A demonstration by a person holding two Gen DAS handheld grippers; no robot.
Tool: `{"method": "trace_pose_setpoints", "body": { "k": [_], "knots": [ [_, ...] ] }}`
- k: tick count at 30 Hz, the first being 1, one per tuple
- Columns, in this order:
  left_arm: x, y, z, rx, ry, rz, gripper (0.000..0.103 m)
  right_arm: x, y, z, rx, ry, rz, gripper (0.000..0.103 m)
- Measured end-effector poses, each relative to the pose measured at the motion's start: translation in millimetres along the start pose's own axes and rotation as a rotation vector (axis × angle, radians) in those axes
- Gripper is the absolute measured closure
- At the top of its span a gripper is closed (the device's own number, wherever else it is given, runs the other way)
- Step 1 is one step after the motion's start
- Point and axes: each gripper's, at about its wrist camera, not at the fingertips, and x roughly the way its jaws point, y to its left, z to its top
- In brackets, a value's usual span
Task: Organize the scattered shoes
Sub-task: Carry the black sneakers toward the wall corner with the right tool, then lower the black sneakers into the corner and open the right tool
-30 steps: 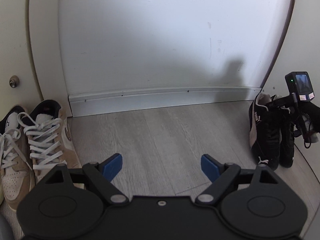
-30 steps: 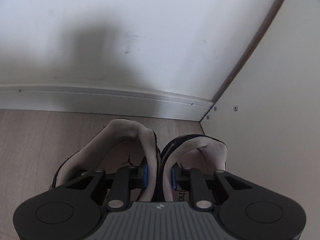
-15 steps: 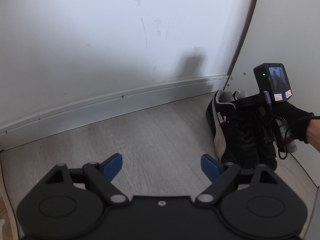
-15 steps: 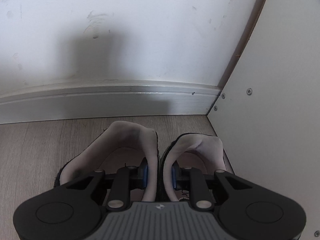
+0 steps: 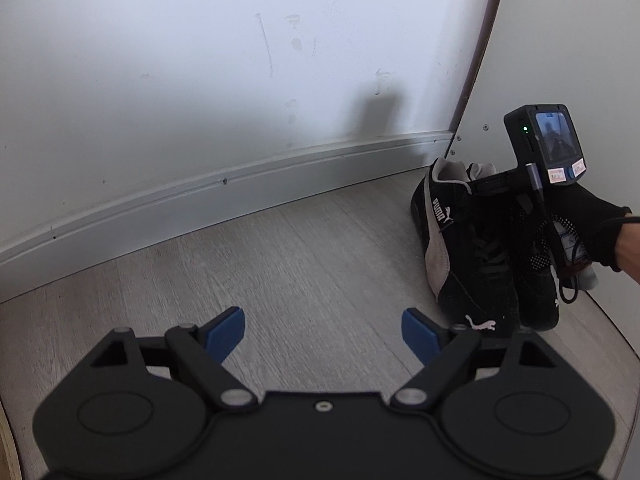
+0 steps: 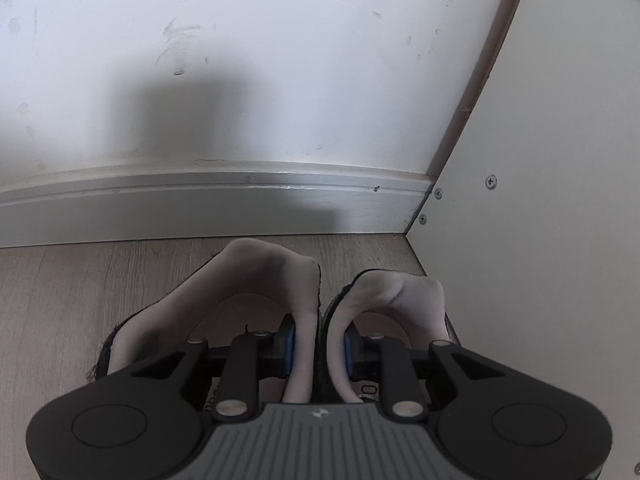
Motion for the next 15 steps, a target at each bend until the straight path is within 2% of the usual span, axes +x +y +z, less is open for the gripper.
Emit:
{"method": "trace_pose_setpoints", "body": {
  "k": [5, 8, 11, 13, 15],
  "knots": [
    [7.3, -5.6, 1.9, -0.003, 0.025, 0.013, 0.017, 5.6, -10.3, 2.6, 0.026, -0.001, 0.011, 0.078],
    [8.8, -9.6, 3.6, 0.002, 0.031, 0.008, 0.017, 1.9, -10.1, 3.9, 0.035, 0.009, 0.002, 0.073],
    [8.6, -10.0, 3.2, 0.001, 0.035, 0.002, 0.017, -3.3, -14.3, 3.6, 0.090, 0.002, -0.020, 0.057],
    [7.2, -8.9, 3.4, -0.003, 0.035, -0.002, 0.017, -8.2, -19.6, 3.1, 0.145, -0.002, -0.033, 0.038],
    [6.6, -8.6, 3.9, -0.006, 0.036, -0.001, 0.017, -22.3, -29.0, 0.8, 0.224, -0.036, -0.040, 0.027]
  ]
}}
